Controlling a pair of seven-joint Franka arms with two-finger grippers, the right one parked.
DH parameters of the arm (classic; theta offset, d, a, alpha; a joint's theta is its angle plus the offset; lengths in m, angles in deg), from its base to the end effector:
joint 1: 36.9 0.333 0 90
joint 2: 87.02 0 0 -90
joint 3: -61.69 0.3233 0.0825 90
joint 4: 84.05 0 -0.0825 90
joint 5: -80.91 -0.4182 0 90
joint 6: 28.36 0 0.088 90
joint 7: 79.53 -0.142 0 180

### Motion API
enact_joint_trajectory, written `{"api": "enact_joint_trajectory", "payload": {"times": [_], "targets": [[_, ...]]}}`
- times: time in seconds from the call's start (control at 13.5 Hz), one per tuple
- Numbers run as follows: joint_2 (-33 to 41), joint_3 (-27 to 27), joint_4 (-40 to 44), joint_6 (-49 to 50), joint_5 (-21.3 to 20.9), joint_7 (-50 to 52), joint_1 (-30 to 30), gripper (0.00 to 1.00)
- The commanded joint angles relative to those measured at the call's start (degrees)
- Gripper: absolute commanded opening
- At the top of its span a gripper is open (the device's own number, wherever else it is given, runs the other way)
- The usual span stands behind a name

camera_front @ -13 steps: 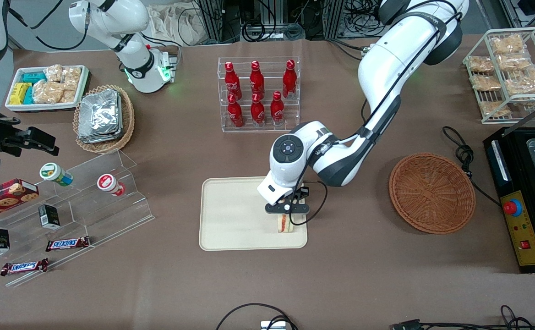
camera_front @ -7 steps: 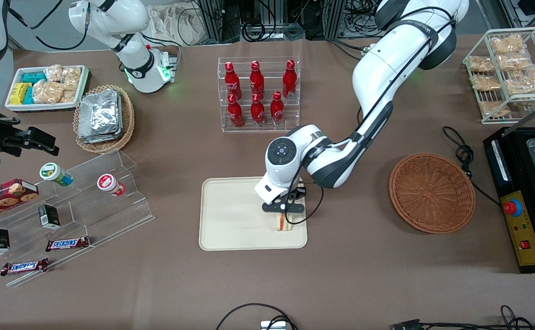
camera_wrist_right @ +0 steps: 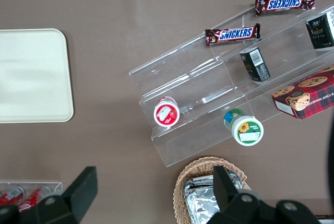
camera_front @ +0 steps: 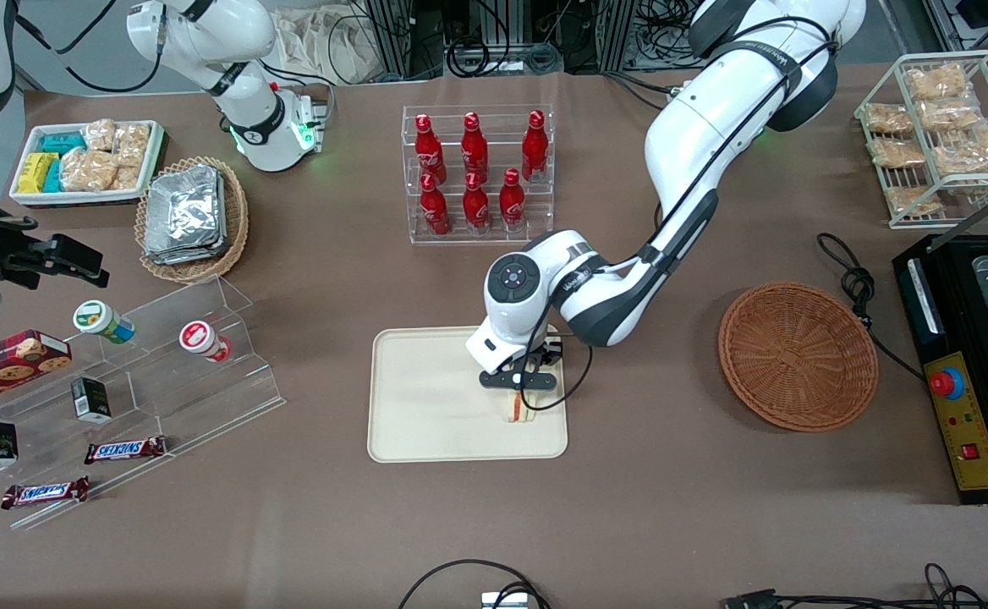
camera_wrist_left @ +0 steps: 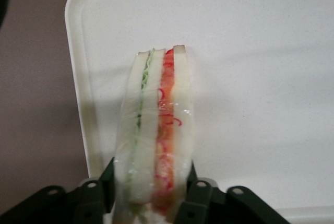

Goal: Place sandwich from basket to tray
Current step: 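Lower the sandwich onto the tray and open the left gripper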

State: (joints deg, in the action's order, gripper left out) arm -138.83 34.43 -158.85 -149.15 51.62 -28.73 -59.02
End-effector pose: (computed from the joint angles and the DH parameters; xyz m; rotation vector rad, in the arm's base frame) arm 0.5873 -0.5117 0.1836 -3.0961 0.1244 -0.0823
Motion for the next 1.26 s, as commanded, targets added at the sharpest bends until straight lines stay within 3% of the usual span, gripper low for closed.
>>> {"api": "enact_joint_trajectory", "payload": {"times": [0.0,0.3,0.52,0.67,1.19], "targets": [[-0.4,0.4,1.7,0.2,-1.0,1.6,-0.7,0.99],[1.2,0.5,2.4,1.0,-1.1,4.4,-0.2,1.0],[6.0,4.1,2.3,4.1,-1.2,12.1,-0.8,1.0],[9.2,4.4,2.3,7.0,-1.2,11.9,0.1,1.0],[17.8,4.9,2.3,11.7,-0.7,8.5,9.1,1.0]]}}
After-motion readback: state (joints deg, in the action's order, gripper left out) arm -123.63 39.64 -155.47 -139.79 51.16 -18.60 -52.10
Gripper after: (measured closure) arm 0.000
